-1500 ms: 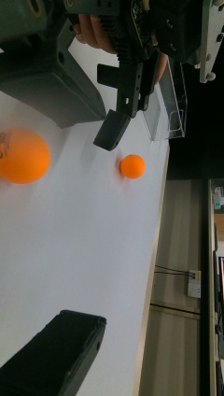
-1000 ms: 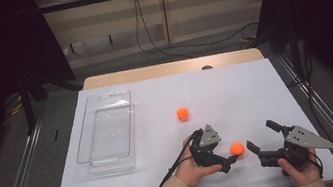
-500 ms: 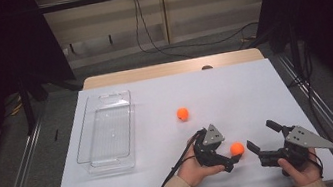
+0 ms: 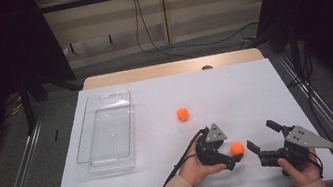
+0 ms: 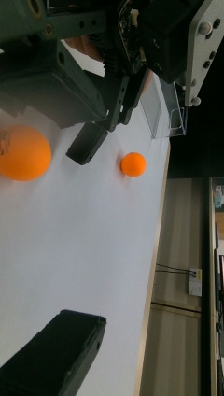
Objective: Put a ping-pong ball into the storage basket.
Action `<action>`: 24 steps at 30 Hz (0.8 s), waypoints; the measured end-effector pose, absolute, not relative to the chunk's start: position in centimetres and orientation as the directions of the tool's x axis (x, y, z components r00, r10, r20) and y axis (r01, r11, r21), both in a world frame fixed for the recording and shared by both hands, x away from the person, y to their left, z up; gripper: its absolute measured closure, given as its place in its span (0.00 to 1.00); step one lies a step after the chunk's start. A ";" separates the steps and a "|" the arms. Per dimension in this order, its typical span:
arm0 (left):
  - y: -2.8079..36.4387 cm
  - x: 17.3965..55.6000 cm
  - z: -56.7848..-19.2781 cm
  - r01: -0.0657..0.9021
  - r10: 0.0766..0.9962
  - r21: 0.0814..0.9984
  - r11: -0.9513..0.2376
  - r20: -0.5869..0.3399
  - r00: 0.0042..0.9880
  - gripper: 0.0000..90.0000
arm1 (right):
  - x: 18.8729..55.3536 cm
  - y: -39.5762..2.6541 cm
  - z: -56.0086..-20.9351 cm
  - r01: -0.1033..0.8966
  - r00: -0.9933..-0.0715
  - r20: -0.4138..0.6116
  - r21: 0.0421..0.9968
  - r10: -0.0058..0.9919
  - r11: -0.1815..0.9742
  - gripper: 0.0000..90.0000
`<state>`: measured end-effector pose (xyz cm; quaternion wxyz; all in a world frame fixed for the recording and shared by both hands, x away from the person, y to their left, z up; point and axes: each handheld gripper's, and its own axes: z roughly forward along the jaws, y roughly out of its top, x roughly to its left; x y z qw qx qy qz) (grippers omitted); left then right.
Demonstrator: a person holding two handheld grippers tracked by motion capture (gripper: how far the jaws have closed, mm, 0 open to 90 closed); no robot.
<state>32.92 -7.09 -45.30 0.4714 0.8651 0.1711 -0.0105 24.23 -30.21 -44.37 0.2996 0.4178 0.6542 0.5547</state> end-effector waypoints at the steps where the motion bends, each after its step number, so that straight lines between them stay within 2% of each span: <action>1: -7.2 32.9 -45.3 0.307 0.281 0.811 -0.499 -0.184 0.942 0.17 | 24.2 -30.2 -44.4 0.215 -0.471 0.074 0.976 0.879 0.033 0.03; 24: -8.5 33.2 -45.6 0.295 0.252 0.794 -0.531 -0.185 0.950 0.32 | 24.2 -30.4 -44.4 0.217 -0.465 0.079 0.976 0.882 0.027 0.03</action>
